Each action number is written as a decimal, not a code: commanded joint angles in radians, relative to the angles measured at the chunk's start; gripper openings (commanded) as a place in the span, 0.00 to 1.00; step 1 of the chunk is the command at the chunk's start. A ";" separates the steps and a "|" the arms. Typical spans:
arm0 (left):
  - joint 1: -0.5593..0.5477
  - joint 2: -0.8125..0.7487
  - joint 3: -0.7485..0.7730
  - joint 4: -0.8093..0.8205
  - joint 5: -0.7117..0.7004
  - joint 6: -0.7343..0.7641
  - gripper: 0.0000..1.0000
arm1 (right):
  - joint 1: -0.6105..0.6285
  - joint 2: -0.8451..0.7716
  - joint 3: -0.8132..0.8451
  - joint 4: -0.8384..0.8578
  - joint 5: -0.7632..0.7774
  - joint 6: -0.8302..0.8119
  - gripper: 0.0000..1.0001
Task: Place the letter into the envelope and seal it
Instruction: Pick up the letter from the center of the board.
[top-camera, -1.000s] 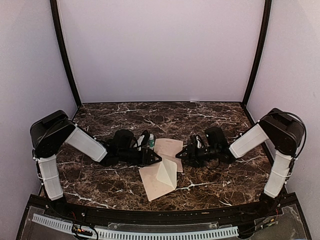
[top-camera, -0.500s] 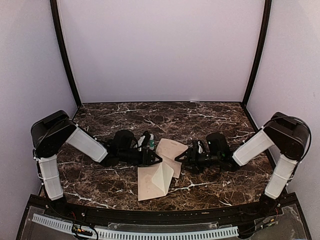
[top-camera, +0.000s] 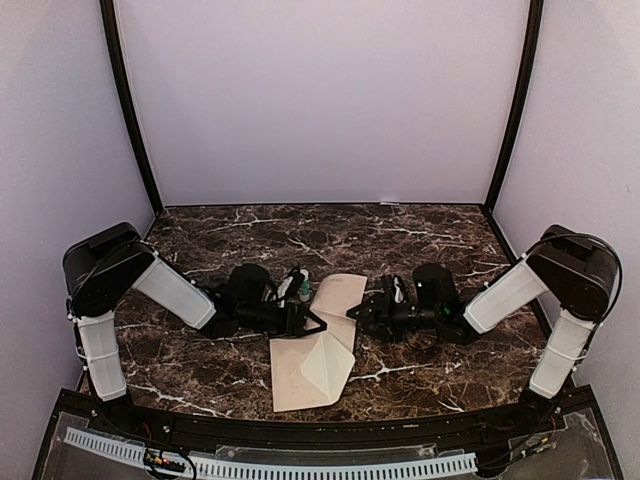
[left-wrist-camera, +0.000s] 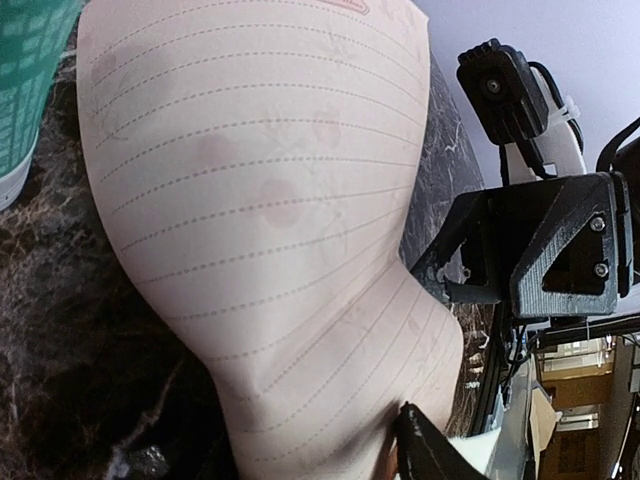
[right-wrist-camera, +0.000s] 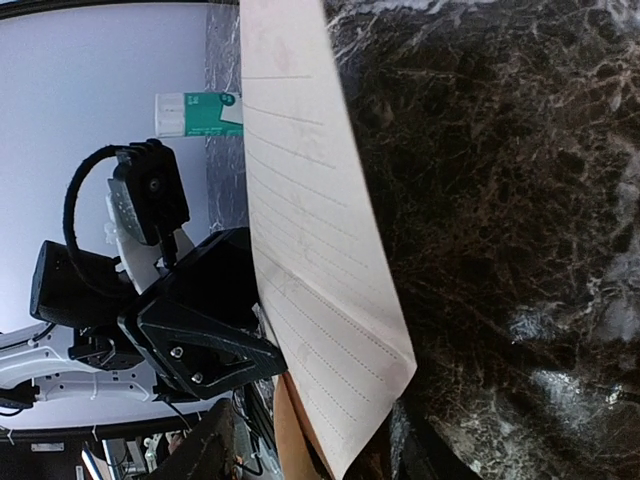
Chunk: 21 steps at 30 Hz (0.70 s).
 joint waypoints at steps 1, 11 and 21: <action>-0.013 -0.012 -0.017 -0.019 0.006 -0.015 0.50 | 0.015 0.004 -0.001 0.069 0.008 0.009 0.47; -0.013 -0.044 -0.046 0.049 0.007 -0.058 0.38 | 0.015 0.001 -0.029 0.069 0.024 0.011 0.47; -0.013 -0.102 -0.053 0.042 -0.004 -0.041 0.24 | 0.012 -0.037 -0.032 0.025 0.048 -0.020 0.48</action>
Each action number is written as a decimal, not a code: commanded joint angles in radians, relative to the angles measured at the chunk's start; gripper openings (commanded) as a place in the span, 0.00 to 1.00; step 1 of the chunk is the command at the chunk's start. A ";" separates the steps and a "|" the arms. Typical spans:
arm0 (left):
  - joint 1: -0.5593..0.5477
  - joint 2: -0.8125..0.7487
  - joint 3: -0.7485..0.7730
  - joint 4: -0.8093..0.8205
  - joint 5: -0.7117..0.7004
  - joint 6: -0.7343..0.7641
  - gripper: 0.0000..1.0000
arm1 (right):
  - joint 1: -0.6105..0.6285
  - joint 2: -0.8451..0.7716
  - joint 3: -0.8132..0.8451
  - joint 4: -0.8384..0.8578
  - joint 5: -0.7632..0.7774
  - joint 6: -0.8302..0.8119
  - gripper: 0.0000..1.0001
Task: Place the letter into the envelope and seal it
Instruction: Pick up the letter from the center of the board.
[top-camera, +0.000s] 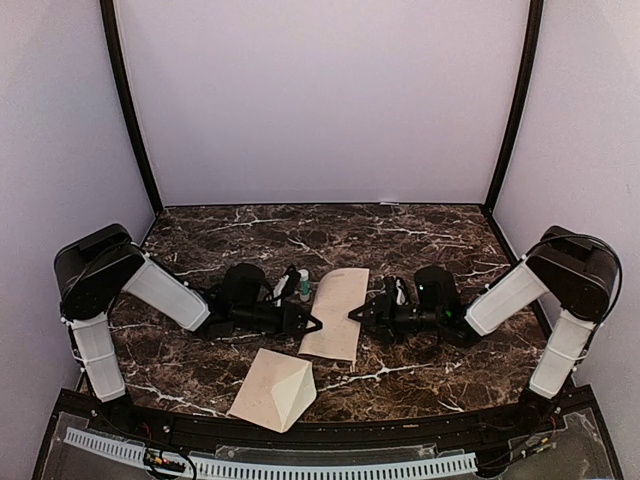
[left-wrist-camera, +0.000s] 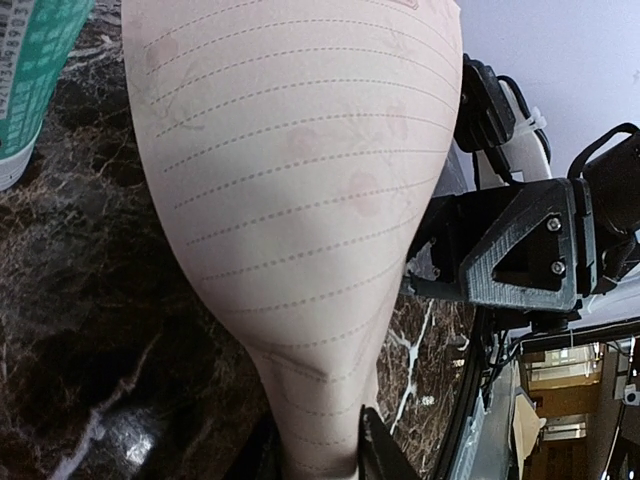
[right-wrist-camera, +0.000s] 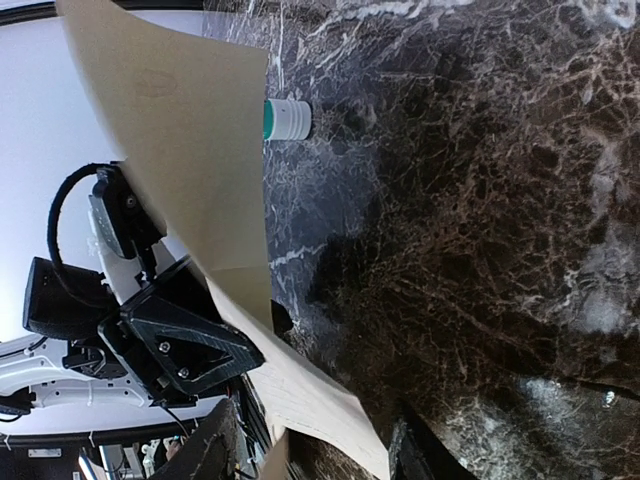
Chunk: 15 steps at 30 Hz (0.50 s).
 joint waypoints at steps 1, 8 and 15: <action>-0.006 -0.057 -0.014 0.019 0.005 0.015 0.23 | 0.007 -0.043 -0.011 -0.007 0.027 -0.029 0.48; -0.006 -0.114 -0.023 0.018 0.015 0.035 0.21 | -0.019 -0.148 -0.040 -0.047 0.048 -0.103 0.55; -0.007 -0.240 -0.039 -0.002 0.057 0.050 0.21 | -0.024 -0.305 -0.004 -0.170 0.012 -0.301 0.80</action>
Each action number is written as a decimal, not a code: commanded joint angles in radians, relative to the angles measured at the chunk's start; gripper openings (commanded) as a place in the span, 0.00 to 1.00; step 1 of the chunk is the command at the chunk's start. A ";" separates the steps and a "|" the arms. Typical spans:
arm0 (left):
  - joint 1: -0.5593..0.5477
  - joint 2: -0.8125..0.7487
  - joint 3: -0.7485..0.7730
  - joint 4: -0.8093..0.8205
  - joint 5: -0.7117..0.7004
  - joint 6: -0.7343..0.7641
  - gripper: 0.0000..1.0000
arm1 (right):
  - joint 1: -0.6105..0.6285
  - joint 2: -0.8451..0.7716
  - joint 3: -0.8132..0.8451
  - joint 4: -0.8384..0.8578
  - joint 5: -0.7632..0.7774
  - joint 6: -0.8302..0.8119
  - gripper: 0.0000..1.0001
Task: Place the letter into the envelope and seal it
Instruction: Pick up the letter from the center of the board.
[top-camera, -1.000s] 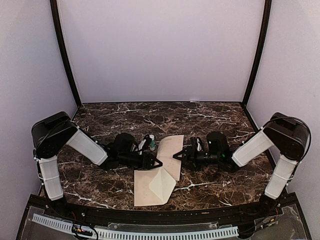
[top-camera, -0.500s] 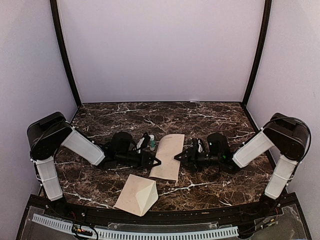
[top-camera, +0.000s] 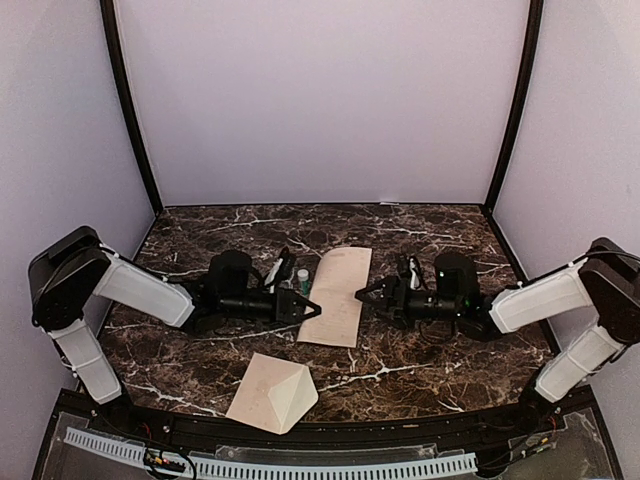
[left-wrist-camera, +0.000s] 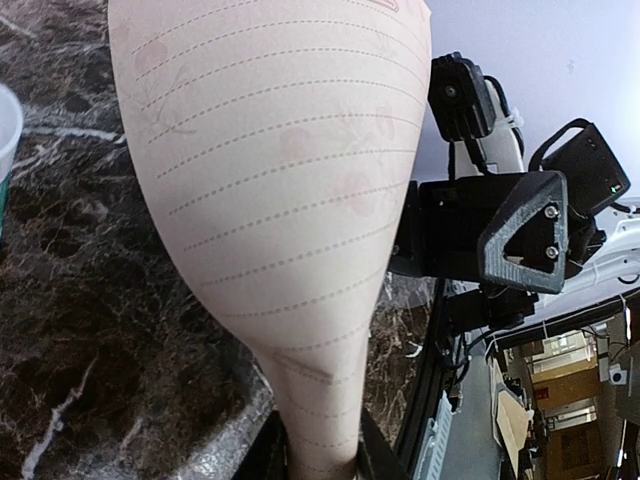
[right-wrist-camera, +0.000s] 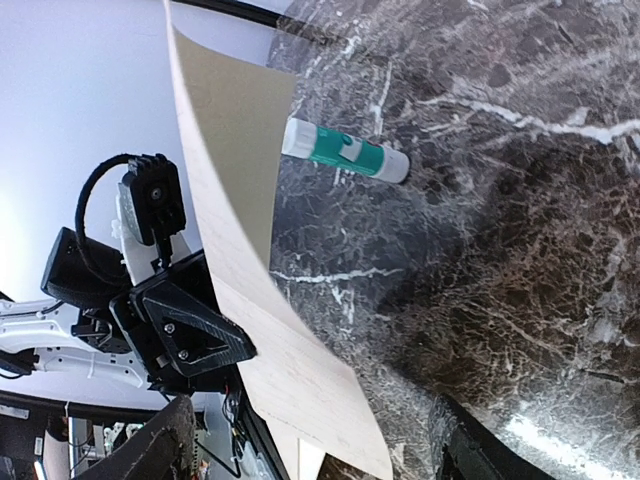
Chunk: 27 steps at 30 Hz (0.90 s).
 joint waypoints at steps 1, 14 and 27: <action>-0.008 -0.117 -0.020 -0.007 0.047 0.021 0.21 | -0.005 -0.082 0.037 -0.068 -0.039 -0.160 0.81; -0.049 -0.254 0.027 -0.150 0.073 0.063 0.22 | 0.053 -0.124 0.132 -0.045 -0.161 -0.247 0.72; -0.062 -0.283 0.029 -0.182 0.041 0.056 0.25 | 0.068 -0.113 0.091 0.095 -0.150 -0.174 0.10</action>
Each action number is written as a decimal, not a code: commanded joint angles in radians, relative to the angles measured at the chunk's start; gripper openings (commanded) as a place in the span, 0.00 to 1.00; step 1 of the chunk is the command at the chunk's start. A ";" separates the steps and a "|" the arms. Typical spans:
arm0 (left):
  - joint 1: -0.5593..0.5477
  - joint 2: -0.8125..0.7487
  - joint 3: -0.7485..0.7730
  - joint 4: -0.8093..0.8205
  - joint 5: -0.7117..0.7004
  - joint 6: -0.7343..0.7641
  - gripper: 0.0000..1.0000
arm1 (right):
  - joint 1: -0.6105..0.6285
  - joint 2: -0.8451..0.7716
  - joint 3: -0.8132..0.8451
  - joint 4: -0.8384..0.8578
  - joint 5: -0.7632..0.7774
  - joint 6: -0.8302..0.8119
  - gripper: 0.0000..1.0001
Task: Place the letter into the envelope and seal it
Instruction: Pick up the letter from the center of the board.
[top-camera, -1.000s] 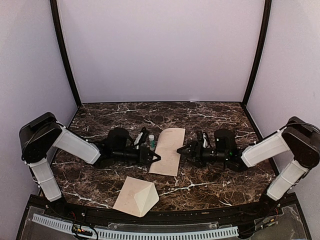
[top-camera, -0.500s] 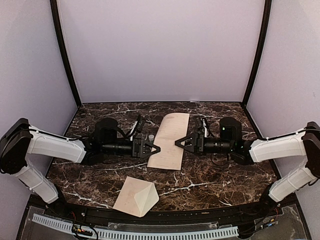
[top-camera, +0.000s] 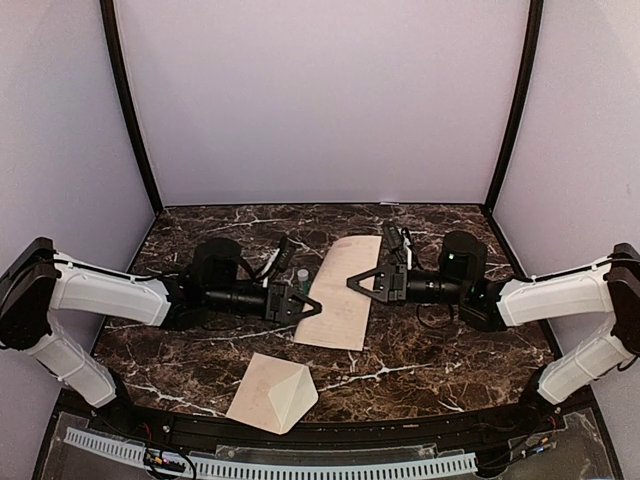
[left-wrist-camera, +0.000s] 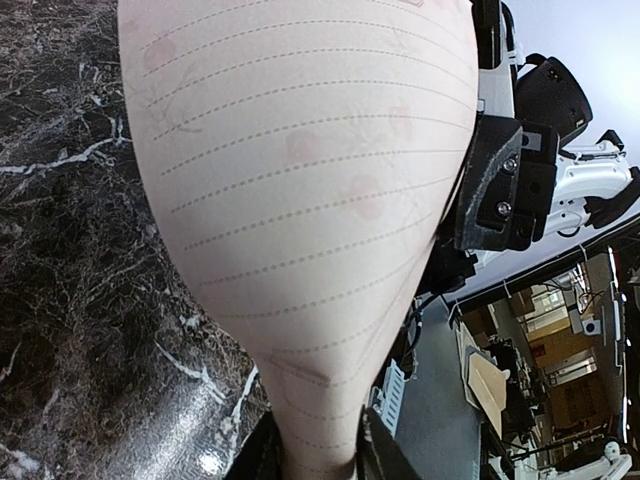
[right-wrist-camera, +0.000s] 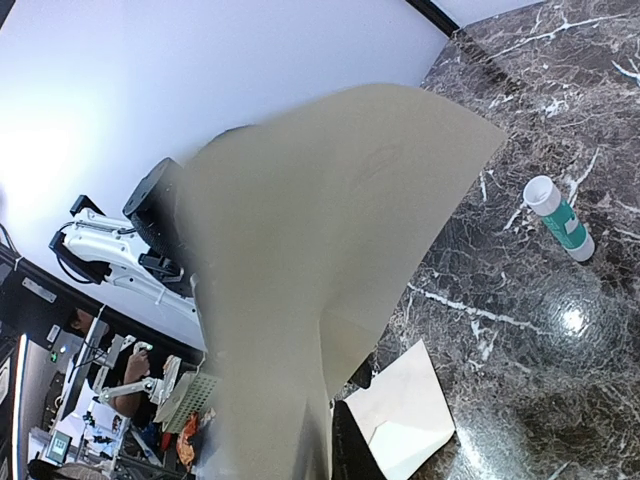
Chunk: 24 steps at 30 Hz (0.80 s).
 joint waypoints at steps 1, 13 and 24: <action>-0.006 -0.054 0.022 -0.012 -0.017 0.006 0.25 | 0.011 0.007 -0.013 0.063 0.004 0.003 0.07; -0.002 -0.137 -0.022 -0.013 -0.101 -0.067 0.77 | 0.011 -0.025 0.000 0.029 -0.007 -0.034 0.00; 0.015 -0.216 -0.069 -0.051 -0.083 -0.066 0.90 | 0.012 -0.115 0.005 0.037 -0.120 -0.067 0.00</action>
